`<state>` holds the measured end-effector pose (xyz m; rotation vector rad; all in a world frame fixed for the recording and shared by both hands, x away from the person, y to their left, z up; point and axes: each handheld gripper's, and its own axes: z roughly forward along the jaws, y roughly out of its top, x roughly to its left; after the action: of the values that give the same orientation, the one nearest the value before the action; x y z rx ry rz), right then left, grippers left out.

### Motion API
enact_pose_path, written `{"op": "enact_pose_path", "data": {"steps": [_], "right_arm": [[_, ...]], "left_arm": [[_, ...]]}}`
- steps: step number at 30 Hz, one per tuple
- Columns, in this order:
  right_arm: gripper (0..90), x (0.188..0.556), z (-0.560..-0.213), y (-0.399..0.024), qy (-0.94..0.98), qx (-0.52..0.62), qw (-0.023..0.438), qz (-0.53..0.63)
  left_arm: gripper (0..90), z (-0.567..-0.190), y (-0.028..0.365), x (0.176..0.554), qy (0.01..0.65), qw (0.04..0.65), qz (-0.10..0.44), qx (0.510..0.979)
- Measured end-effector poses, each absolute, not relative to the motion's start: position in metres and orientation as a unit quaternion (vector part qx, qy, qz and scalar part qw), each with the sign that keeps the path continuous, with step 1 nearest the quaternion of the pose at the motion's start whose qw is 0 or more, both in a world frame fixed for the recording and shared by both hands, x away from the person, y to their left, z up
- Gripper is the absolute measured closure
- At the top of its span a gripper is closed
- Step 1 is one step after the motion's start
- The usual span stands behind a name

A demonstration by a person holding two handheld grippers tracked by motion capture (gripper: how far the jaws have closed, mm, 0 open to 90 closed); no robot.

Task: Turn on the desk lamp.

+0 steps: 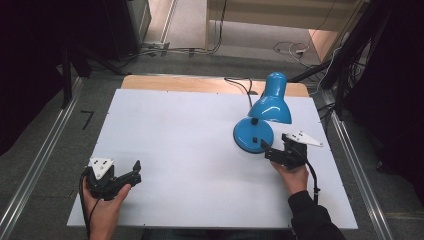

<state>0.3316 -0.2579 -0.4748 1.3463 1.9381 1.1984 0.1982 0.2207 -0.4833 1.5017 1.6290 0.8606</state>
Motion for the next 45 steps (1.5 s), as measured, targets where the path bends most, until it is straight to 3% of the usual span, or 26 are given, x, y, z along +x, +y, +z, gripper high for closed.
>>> {"op": "enact_pose_path", "data": {"steps": [11, 13, 22, 29, 37, 45], "right_arm": [[23.2, 0.336, -0.478, -0.246, 0.714, 0.48, 0.258, 0.439], [28.8, 0.337, -0.479, -0.245, 0.714, 0.479, 0.263, 0.437], [34.2, 0.346, -0.482, -0.237, 0.725, 0.484, 0.247, 0.423], [51.3, 0.351, -0.485, -0.233, 0.728, 0.482, 0.242, 0.422], [80.4, 0.354, -0.489, -0.229, 0.732, 0.485, 0.247, 0.41], [87.4, 0.356, -0.49, -0.223, 0.74, 0.482, 0.241, 0.404]], "left_arm": [[4.0, -0.483, 0.221, 0.198, 0.636, 0.374, 0.334, 0.586], [4.0, -0.483, 0.221, 0.198, 0.636, 0.375, 0.334, 0.586], [4.1, -0.483, 0.222, 0.198, 0.636, 0.375, 0.333, 0.586], [4.3, -0.483, 0.222, 0.198, 0.636, 0.376, 0.334, 0.585], [4.4, -0.483, 0.222, 0.198, 0.636, 0.376, 0.333, 0.586], [4.4, -0.483, 0.222, 0.198, 0.636, 0.377, 0.333, 0.586]]}}
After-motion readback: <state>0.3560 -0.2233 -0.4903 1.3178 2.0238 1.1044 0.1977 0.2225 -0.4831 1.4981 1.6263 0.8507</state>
